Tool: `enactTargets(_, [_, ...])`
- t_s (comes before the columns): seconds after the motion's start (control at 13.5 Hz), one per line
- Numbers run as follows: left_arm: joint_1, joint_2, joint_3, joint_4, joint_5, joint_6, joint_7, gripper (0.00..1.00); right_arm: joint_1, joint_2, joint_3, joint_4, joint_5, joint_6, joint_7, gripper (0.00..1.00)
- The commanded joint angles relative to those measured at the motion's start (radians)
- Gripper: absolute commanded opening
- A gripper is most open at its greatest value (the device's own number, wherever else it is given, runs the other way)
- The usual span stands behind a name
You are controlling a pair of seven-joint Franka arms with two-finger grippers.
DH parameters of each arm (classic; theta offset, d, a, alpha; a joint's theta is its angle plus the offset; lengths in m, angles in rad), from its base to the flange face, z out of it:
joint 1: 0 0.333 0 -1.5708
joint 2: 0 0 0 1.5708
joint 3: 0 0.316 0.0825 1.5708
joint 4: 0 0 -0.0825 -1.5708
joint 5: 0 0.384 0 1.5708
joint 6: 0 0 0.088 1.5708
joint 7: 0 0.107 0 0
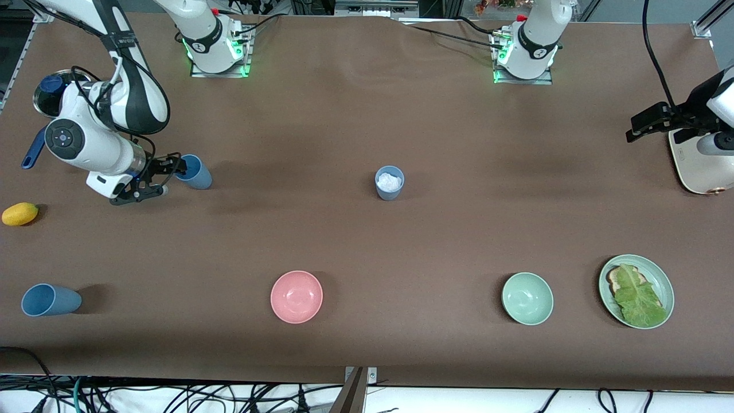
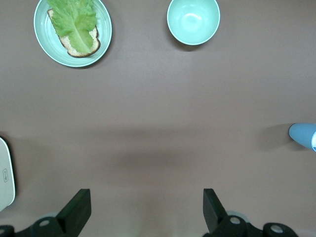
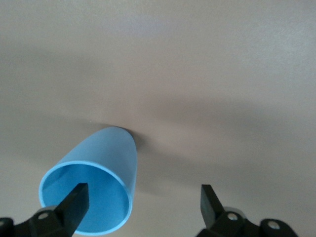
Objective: Stack blue cups with both arms
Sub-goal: 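Close the right gripper around the upright blue cup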
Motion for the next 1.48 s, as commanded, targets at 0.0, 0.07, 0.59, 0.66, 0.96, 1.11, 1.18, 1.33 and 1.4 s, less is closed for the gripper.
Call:
enactTargets(0.0, [0.004,0.010,-0.002,0.033,0.021,-0.029,0.025,1.00,-0.005,-0.039,0.001,-0.055,-0.014,0.034,-0.016,0.99])
enactTargets(0.07, [0.002,0.011,-0.003,0.037,0.023,-0.030,0.025,1.00,-0.005,-0.034,0.001,-0.060,-0.014,0.043,-0.016,0.99])
enactTargets(0.59, [-0.006,0.019,-0.007,0.050,0.021,-0.030,0.024,1.00,-0.005,-0.011,0.002,-0.068,-0.015,0.049,-0.020,0.53])
enactTargets(0.66, [-0.006,0.019,-0.007,0.050,0.021,-0.030,0.022,1.00,-0.005,-0.011,0.004,-0.068,-0.015,0.049,-0.020,0.39])
enactTargets(0.96, [-0.004,0.019,-0.005,0.050,0.021,-0.030,0.024,1.00,-0.001,-0.011,0.010,-0.068,-0.014,0.043,-0.016,0.01])
enactTargets(1.11, [-0.003,0.020,-0.006,0.050,0.021,-0.030,0.024,1.00,0.002,-0.010,0.010,-0.064,-0.012,0.040,-0.013,0.00])
enactTargets(1.18, [-0.004,0.019,-0.007,0.050,0.021,-0.030,0.022,1.00,0.004,-0.011,0.010,-0.058,-0.012,0.039,-0.014,0.00])
enactTargets(1.33, [-0.004,0.019,-0.008,0.050,0.021,-0.030,0.022,1.00,0.004,-0.011,0.027,-0.017,-0.009,0.019,-0.002,0.00])
enactTargets(1.4, [-0.006,0.019,-0.008,0.050,0.021,-0.030,0.022,1.00,0.005,-0.010,0.040,0.013,-0.002,-0.018,0.010,0.00])
